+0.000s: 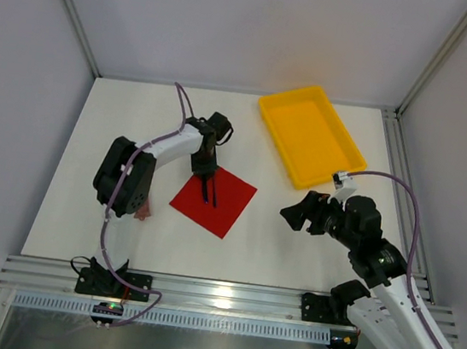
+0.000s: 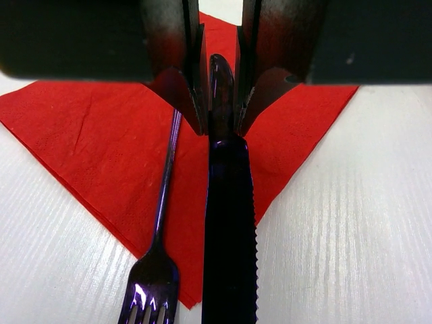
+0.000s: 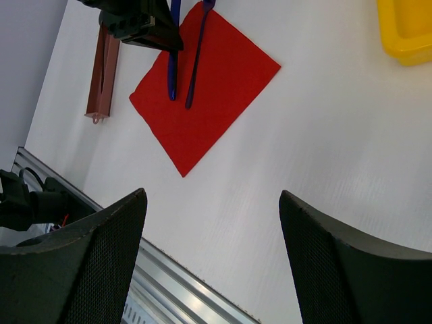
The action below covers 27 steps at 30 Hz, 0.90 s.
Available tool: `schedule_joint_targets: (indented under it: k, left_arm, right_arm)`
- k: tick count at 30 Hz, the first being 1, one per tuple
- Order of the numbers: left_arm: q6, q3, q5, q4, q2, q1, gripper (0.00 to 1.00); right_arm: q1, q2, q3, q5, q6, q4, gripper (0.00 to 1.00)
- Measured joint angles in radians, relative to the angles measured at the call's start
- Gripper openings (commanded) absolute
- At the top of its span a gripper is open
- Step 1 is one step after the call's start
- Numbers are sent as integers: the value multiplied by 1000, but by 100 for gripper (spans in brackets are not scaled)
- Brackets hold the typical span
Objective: Place the utensils on the paper napkin and roll it up
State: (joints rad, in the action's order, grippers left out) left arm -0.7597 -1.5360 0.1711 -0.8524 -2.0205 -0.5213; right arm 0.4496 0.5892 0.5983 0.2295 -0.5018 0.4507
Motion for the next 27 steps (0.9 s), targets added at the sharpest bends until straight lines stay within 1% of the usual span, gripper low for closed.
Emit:
schedule_joint_targets:
  k: [16, 21, 25, 26, 27]
  left_arm:
    - [-32, 0, -26, 12, -35, -5, 0]
    - [-38, -2, -26, 13, -50, -9, 9]
    - [-40, -2, -26, 12, -50, -8, 13]
    - [-41, -2, -26, 12, -50, -8, 17]
    - [-41, -2, -26, 12, -50, -9, 18]
  right_arm:
    - [0, 6, 0, 0, 1, 0, 80]
    - [0, 6, 0, -1, 3, 0, 80]
    - [0, 6, 0, -1, 3, 0, 80]
    - [0, 6, 0, -1, 3, 0, 80]
    - [0, 6, 0, -1, 2, 0, 80]
